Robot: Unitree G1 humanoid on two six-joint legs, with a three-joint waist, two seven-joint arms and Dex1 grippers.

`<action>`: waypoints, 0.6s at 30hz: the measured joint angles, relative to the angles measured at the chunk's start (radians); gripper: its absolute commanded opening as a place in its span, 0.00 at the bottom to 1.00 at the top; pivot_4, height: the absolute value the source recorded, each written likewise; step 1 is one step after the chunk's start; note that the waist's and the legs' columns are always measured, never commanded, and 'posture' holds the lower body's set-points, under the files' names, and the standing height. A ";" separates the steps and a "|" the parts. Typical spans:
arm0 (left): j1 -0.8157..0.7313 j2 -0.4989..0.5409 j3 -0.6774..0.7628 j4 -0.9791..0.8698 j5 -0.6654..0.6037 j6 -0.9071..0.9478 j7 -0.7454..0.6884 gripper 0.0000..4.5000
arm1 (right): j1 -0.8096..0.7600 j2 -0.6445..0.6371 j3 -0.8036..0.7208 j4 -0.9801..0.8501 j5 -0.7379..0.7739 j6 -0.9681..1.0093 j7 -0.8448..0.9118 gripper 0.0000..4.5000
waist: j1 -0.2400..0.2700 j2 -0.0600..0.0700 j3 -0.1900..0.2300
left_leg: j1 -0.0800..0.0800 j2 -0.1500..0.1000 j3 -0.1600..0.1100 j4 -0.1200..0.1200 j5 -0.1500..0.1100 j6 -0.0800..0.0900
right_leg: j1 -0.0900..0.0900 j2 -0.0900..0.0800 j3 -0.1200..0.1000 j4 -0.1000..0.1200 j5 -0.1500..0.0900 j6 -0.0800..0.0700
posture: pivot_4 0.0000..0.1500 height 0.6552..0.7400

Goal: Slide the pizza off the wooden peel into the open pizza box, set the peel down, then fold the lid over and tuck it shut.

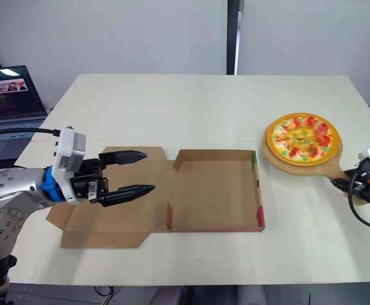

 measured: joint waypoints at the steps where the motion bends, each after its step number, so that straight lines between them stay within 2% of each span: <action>1: 0.018 0.007 0.005 0.000 0.001 -0.007 -0.008 1.00 | -0.018 -0.009 0.016 -0.002 0.000 -0.006 0.011 0.35 | 0.000 0.000 0.000 | 0.000 0.000 0.000 0.000 0.000 0.000 | 0.000 0.000 0.000 0.000 0.000 0.000 | 1.00 1.00; 8: 0.130 0.037 0.067 -0.029 0.013 -0.055 -0.036 1.00 | -0.136 -0.082 0.159 -0.057 -0.008 -0.101 0.092 0.35 | 0.001 0.000 0.001 | -0.002 0.001 0.000 0.000 0.000 0.000 | -0.002 0.001 0.000 -0.001 0.000 0.000 | 1.00 1.00; 18: 0.235 0.066 0.139 -0.061 0.019 -0.068 -0.062 1.00 | -0.256 -0.098 0.350 -0.065 -0.092 -0.250 0.160 0.35 | 0.003 0.000 0.001 | -0.006 0.001 -0.001 0.001 0.000 0.000 | -0.005 0.001 -0.001 -0.001 0.001 -0.001 | 1.00 1.00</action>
